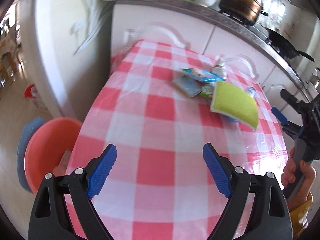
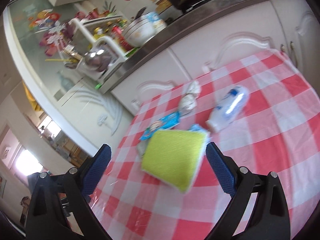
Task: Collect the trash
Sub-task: 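Move both open tools back toward the table items, then grasp the white rolled cloth with the left tool while the right tool grasps the white bottle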
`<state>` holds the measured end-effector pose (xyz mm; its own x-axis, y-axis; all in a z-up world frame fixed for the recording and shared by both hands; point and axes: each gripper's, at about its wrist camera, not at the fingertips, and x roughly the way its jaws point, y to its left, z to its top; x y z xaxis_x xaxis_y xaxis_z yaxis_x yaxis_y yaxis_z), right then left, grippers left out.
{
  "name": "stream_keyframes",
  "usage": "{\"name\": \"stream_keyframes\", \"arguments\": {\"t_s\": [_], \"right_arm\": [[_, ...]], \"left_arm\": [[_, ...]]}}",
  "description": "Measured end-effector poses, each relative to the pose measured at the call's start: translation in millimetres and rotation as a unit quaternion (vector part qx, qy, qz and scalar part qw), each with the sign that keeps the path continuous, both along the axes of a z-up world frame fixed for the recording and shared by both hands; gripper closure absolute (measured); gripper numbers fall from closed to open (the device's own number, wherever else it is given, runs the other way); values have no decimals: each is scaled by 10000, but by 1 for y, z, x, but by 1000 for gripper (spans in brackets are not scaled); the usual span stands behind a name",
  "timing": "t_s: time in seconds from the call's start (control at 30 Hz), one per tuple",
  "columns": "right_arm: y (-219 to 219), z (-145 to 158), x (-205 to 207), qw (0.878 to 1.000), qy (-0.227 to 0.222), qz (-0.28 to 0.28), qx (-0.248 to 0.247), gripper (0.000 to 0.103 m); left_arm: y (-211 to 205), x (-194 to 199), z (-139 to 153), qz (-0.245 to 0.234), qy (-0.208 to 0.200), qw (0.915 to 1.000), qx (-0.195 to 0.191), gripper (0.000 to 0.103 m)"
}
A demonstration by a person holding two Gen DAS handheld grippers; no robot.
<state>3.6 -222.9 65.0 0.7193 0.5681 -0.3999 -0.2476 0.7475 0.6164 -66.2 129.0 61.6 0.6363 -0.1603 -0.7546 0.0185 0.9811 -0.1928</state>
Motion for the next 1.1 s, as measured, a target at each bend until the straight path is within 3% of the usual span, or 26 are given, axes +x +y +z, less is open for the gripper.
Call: {"name": "stream_keyframes", "arguments": {"t_s": [0.2, 0.37, 0.57, 0.73, 0.87, 1.03, 1.1], "right_arm": [[-50, -10, 15, 9980, 128, -571, 255, 7], [-75, -16, 36, 9951, 328, -895, 260, 7], [-94, -33, 54, 9904, 572, -1156, 501, 7], [-96, -43, 63, 9894, 665, -1164, 558, 7], [-92, -45, 65, 9904, 663, -1127, 456, 7], [-84, -45, 67, 9920, 613, -1091, 168, 7], [-82, -46, 68, 9922, 612, -1083, 112, 7]], "left_arm": [[-46, 38, 31, -623, -403, 9971, 153, 16], [-98, 93, 47, -1218, -552, 9906, 276, 15], [-148, 172, 42, -1668, -309, 9854, 116, 16], [-179, 238, 22, -1803, -28, 9833, 233, 18], [-190, 277, -1, -1769, 366, 9832, 270, 35], [-202, 307, -25, -1792, 703, 9805, 386, 42], [-205, 315, -31, -1806, 797, 9792, 465, 53]]}}
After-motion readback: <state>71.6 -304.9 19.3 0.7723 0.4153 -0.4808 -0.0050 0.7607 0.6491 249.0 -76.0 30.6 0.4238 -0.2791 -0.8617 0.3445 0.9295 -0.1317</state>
